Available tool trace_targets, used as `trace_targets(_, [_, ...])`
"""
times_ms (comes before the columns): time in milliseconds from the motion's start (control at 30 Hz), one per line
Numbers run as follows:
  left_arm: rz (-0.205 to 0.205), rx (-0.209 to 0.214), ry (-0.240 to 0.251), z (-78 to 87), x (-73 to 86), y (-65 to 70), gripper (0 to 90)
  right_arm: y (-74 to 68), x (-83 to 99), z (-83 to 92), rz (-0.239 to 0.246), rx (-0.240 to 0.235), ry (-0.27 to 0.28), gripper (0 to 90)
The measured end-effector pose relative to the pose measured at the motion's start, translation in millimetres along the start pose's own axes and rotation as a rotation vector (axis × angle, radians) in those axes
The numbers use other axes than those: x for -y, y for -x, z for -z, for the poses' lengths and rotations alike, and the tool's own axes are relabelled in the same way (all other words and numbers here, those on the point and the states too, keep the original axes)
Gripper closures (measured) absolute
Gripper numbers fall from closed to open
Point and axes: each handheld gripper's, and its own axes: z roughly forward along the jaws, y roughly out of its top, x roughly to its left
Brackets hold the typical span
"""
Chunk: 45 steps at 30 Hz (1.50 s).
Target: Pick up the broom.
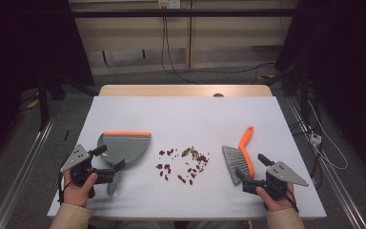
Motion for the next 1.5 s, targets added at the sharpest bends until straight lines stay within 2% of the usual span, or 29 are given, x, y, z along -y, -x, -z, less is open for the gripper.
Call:
trace_targets(300, [-0.005,-0.005,0.001,0.0,-0.5,-0.8,3.7,0.7,-1.2,-0.4,-0.009,0.002,-0.006,3.9])
trace_targets(500, [-0.004,-0.001,-0.005,-0.9,-0.3,-0.3,3.7,2.9,-6.4,-3.1,0.018,0.016,-0.014,3.9])
trace_targets(700, [-0.011,0.002,-0.004,-1.5,-0.3,-0.6,3.7,10.9,-12.1,-6.9,-0.007,0.051,-0.024,3.7])
trace_targets(800, [-0.009,0.003,-0.001,-1.2,-0.5,-0.4,3.7,12.6,-13.4,-9.7,-0.004,0.055,-0.026,3.7])
trace_targets(900, [-0.009,0.001,-0.005,-1.1,-0.5,-0.8,3.8,13.2,-14.9,-16.3,0.008,0.056,-0.045,3.7])
trace_targets(1267, [-0.007,0.002,-0.002,-1.1,-0.7,-0.9,3.9,19.9,-23.9,-28.6,0.005,0.061,-0.076,4.9])
trace_targets(1500, [-0.01,0.005,-0.006,-1.9,-0.4,-0.6,3.9,26.5,-26.9,-41.2,-0.005,0.092,-0.129,4.8])
